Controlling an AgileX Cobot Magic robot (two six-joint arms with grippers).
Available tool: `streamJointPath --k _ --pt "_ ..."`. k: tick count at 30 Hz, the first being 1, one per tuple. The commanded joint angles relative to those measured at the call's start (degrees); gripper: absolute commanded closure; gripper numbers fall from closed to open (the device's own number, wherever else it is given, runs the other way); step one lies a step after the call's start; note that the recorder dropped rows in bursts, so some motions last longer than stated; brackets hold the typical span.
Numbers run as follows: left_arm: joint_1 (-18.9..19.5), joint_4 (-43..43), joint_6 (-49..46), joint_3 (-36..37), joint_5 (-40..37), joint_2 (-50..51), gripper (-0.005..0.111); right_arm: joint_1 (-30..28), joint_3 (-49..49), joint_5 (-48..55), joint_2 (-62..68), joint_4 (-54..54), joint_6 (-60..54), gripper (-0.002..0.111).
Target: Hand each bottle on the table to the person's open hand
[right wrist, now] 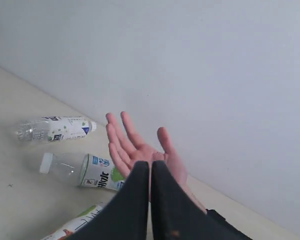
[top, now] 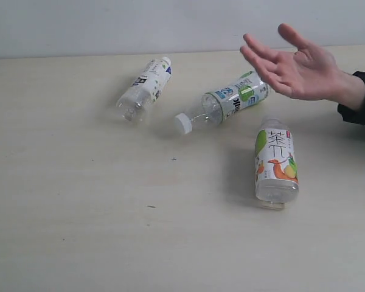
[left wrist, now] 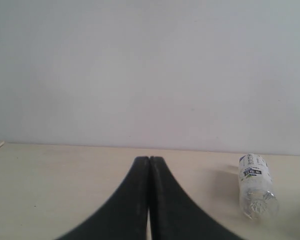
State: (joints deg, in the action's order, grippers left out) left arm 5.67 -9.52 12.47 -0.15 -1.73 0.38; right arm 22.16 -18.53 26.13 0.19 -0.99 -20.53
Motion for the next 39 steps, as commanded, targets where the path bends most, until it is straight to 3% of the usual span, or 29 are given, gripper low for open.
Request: streamJointPath --k 1,6,10,15,18,21,26,29,34,36,39 --pt "-0.4 -0.1 -0.1 0.1 0.2 -0.4 0.107 0.2 0.4 -3.2 -0.2 -1.3 -0.4 0.106" --pt "-0.4 -0.1 -0.1 0.1 0.2 -0.4 0.107 0.0 0.1 -9.3 1.2 -4.2 16.4 0.104" --pt "-0.4 -0.1 -0.1 0.1 0.2 -0.4 0.107 0.0 -4.8 -3.6 10.5 -12.2 29.5 0.104" --pt "-0.4 -0.1 -0.1 0.1 0.2 -0.4 0.107 0.5 -15.5 6.1 25.9 -10.1 29.6 0.096" --pt "-0.4 -0.1 -0.1 0.1 0.2 -0.4 0.107 0.5 -21.4 10.8 35.9 -7.2 29.6 0.082" --pt "-0.4 -0.1 -0.1 0.1 0.2 -0.4 0.107 0.5 -25.4 8.1 44.1 -0.4 29.6 0.071" --pt "-0.4 -0.1 -0.1 0.1 0.2 -0.4 0.107 0.5 -27.6 4.4 55.1 9.4 29.2 0.071" --pt "-0.4 -0.1 -0.1 0.1 0.2 -0.4 0.107 0.5 -29.8 5.0 60.6 16.1 22.2 0.071" --pt "-0.4 -0.1 -0.1 0.1 0.2 -0.4 0.107 0.5 -30.5 2.8 66.8 17.5 16.2 0.070" --pt "-0.4 -0.1 -0.1 0.1 0.2 -0.4 0.107 0.5 -30.5 5.7 70.5 17.6 16.0 0.063" --pt "-0.4 -0.1 -0.1 0.1 0.2 -0.4 0.107 0.5 -30.5 7.6 77.2 13.4 19.9 0.041"
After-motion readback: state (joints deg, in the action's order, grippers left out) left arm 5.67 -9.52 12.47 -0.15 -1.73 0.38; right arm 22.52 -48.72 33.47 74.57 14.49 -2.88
